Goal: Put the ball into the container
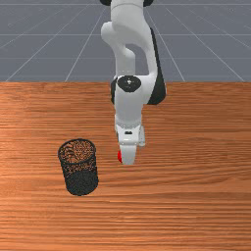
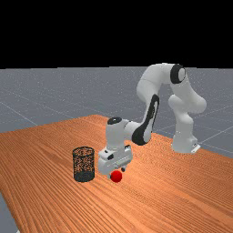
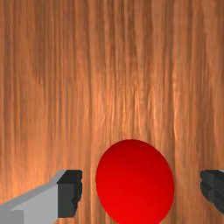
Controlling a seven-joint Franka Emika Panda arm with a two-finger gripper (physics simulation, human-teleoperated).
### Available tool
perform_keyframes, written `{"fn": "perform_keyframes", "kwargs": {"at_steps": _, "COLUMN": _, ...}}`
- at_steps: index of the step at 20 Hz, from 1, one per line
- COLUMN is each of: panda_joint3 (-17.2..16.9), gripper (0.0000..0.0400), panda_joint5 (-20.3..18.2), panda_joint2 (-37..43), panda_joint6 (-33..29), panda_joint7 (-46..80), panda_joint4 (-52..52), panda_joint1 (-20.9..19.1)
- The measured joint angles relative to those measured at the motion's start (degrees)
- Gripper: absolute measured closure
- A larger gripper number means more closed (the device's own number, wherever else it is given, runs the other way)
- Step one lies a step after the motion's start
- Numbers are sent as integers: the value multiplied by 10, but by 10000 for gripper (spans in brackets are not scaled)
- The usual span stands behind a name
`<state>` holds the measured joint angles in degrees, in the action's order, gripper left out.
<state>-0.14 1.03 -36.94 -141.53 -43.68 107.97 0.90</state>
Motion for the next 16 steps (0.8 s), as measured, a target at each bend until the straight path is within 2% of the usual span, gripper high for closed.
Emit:
{"fn": "perform_keyframes", "kwargs": {"at_steps": 6, "panda_joint3": -4, "gripper": 0, "panda_joint5": 5, "panda_joint2": -4, "panda_joint6": -13, "panda_joint7": 6, "panda_joint4": 3, "panda_joint1": 4}}
{"fn": "perform_keyframes", "kwargs": {"at_steps": 14, "panda_joint3": -1, "gripper": 0, "panda_joint5": 2, "panda_joint2": -29, "panda_joint6": -1, "panda_joint7": 2, "panda_joint4": -17, "panda_joint1": 2}}
{"fn": "perform_keyframes", "kwargs": {"at_steps": 15, "panda_joint3": -1, "gripper": 118, "panda_joint5": 2, "panda_joint2": -30, "panda_joint6": -5, "panda_joint7": 2, "panda_joint4": -16, "panda_joint1": 2}}
{"fn": "perform_keyframes", "kwargs": {"at_steps": 16, "panda_joint3": -1, "gripper": 121, "panda_joint5": 2, "panda_joint2": -30, "panda_joint6": -7, "panda_joint7": 2, "panda_joint4": -16, "panda_joint1": 2}}
